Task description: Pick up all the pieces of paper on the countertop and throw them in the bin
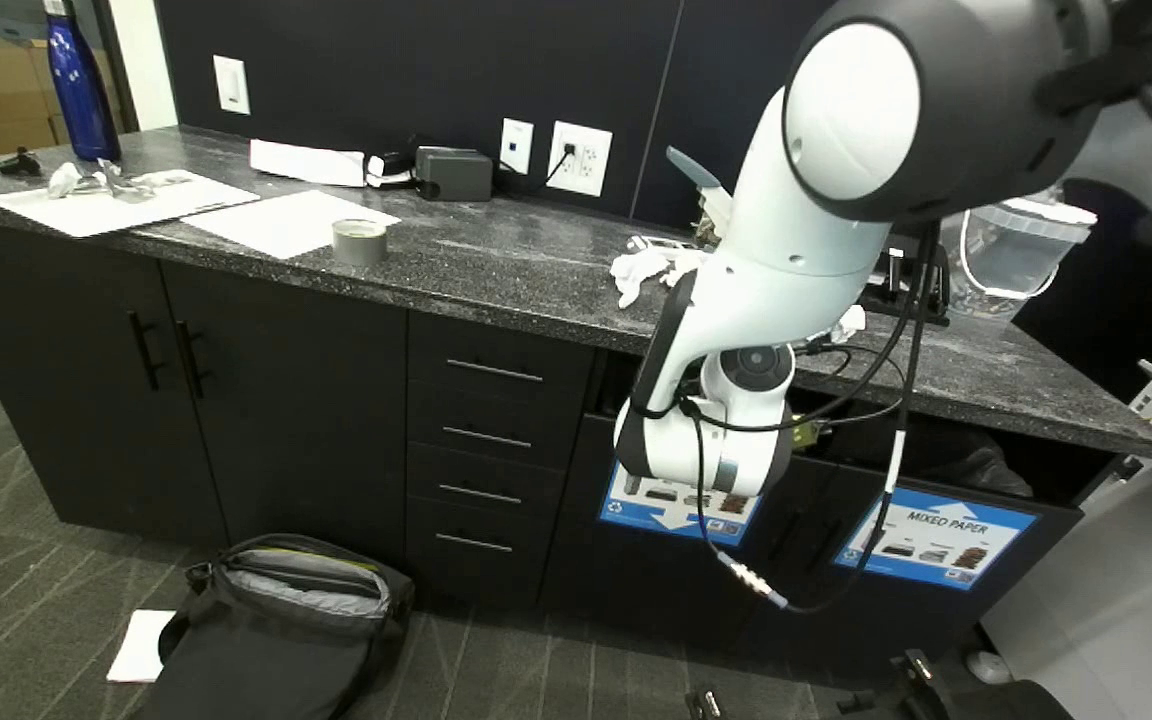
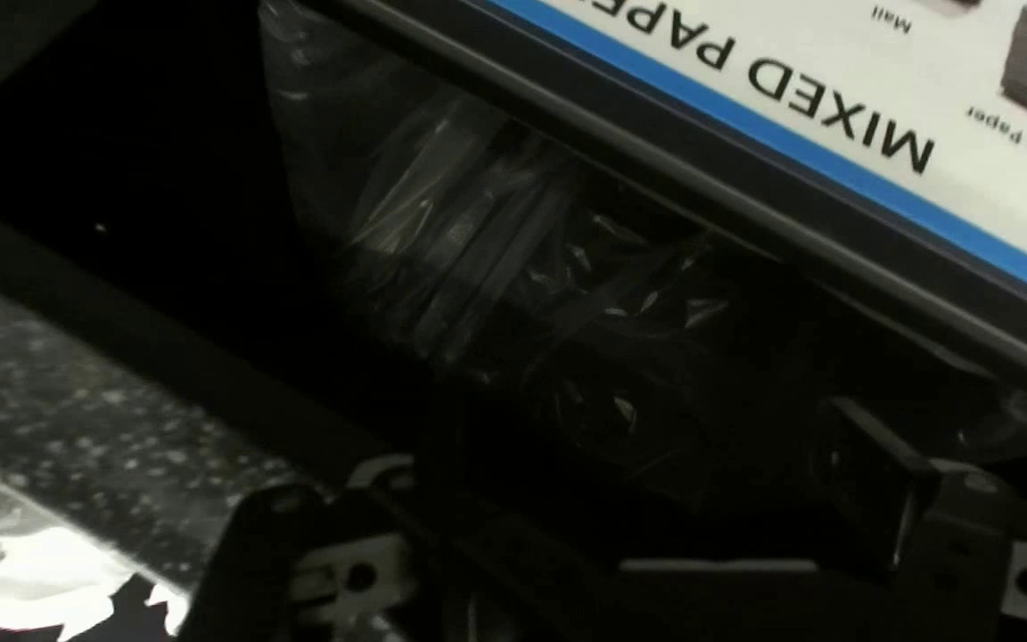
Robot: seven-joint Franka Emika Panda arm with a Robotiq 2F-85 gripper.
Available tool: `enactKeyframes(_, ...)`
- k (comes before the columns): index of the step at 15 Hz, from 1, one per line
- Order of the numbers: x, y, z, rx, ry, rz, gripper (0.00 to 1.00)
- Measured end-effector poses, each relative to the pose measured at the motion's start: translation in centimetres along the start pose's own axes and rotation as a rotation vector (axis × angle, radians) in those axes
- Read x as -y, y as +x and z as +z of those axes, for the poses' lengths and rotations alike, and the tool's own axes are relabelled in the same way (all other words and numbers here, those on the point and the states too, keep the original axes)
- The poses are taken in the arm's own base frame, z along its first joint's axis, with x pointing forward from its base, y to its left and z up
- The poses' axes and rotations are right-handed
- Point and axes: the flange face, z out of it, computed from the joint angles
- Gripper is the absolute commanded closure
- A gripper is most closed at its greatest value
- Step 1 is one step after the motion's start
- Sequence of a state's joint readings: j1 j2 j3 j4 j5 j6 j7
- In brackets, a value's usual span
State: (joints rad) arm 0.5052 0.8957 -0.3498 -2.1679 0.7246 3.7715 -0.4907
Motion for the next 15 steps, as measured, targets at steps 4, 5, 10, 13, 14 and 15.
enactKeyframes(4,-2.9,2.1,-3.5,0.201,0.117,-0.027,0.0)
enactKeyframes(5,-3.9,2.5,-3.9,0.244,0.16,-0.017,0.0)
enactKeyframes(10,-9.4,3.5,-3.4,0.499,0.309,0.019,0.0)
enactKeyframes(13,-10.9,7.0,-3.1,0.631,0.315,0.032,0.0)
enactKeyframes(14,-11.2,8.8,-3.2,0.658,0.307,0.038,0.0)
enactKeyframes(15,-11.4,10.8,-3.4,0.68,0.299,0.042,0.0)
